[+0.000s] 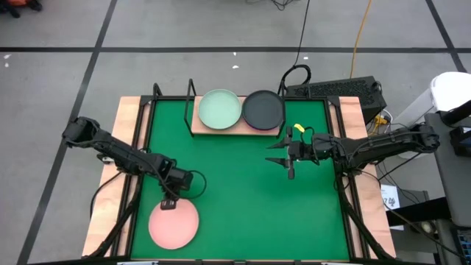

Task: Place and stack plates onto a shelf
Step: Stack the light orange plate on top of the light green plate on the shelf

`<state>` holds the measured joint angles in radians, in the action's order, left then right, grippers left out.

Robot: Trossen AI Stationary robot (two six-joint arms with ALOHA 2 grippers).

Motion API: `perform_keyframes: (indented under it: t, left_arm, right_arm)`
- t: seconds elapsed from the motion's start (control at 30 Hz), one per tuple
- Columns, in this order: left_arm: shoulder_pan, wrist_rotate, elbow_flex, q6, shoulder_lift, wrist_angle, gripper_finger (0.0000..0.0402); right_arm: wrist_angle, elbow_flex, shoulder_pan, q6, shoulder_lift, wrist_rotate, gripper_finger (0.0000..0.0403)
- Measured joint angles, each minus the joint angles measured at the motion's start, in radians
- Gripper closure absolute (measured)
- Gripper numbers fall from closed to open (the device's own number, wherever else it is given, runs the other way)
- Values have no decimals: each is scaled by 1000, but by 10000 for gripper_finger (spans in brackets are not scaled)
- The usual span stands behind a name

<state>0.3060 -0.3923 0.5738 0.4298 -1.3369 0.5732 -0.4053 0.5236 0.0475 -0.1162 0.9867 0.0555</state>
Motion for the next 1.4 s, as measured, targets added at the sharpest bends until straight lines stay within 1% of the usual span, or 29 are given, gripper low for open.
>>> perform_keyframes:
  t: [0.43,0.73,1.0,1.1,1.27,1.4]
  left_arm:
    - [-83,1,63,-15,0,0,391]
    - [-150,0,142,-34,0,3,391]
    - [-234,1,247,-153,0,5,391]
    - [-273,16,292,-216,0,16,391]
    - [-363,57,368,-295,0,51,391]
    - [-447,79,405,-349,0,98,391]
  right_arm:
    - [8,0,0,0,0,0,243]
    - [22,0,0,0,0,0,243]
    - [23,0,0,2,0,0,243]
    - [23,0,0,12,0,0,243]
    - [23,0,0,18,0,0,243]
    - [23,0,0,18,0,-3,243]
